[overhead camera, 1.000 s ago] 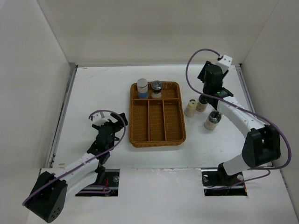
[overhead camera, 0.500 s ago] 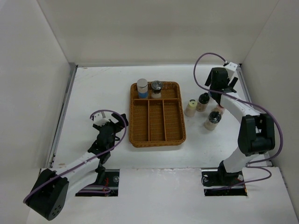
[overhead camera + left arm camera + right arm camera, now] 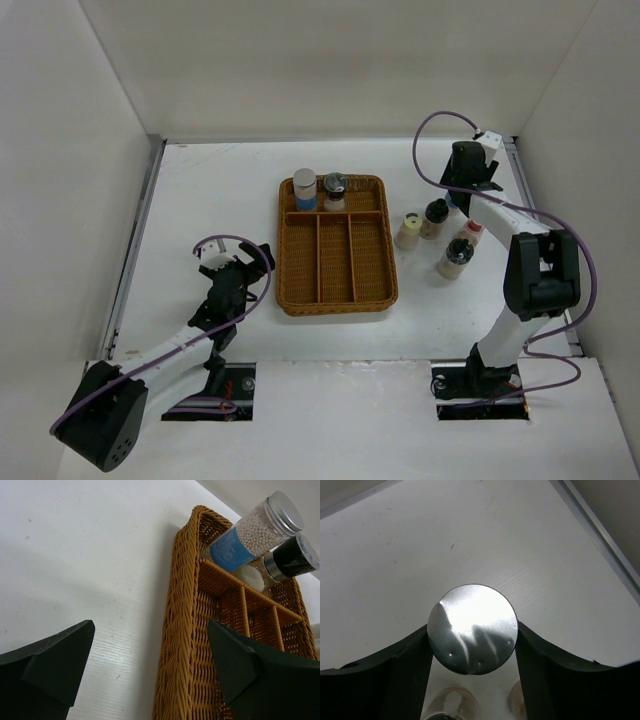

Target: Organize the condiment bottles

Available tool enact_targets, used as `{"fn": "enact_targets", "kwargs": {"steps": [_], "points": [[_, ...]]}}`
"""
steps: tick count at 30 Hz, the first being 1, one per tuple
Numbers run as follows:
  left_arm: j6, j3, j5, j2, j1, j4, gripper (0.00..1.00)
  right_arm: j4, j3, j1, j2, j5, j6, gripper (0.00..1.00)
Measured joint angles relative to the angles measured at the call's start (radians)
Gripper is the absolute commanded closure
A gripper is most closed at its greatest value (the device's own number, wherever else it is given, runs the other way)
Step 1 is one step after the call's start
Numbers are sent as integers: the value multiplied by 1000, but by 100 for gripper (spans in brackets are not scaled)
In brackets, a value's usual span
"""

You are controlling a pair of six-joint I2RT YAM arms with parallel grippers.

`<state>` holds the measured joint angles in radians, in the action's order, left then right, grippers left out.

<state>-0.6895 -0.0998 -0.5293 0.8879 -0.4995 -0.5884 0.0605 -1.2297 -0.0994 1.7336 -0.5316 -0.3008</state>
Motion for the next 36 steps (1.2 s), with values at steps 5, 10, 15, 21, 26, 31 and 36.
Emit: {"fn": "enact_targets", "kwargs": {"steps": [5,10,15,21,26,31,36], "points": [[0,0,0,1,0,-6,0,-9,3,3,1,6,3,44],[0,0,0,4,-1,-6,0,-23,47,-13,-50,-21,41,46],[0,0,2,3,-1,-6,0,-57,55,-87,-166,-63,97,46],[0,0,3,4,0,-6,0,-134,7,-265,-212,-48,113,46],[0,0,3,3,0,-6,0,-152,-64,-381,-124,-5,98,46],[0,0,3,-5,0,-7,0,-157,-110,-446,9,24,85,46],[0,0,2,-12,0,-7,0,-152,-120,-465,97,39,74,46]]}}
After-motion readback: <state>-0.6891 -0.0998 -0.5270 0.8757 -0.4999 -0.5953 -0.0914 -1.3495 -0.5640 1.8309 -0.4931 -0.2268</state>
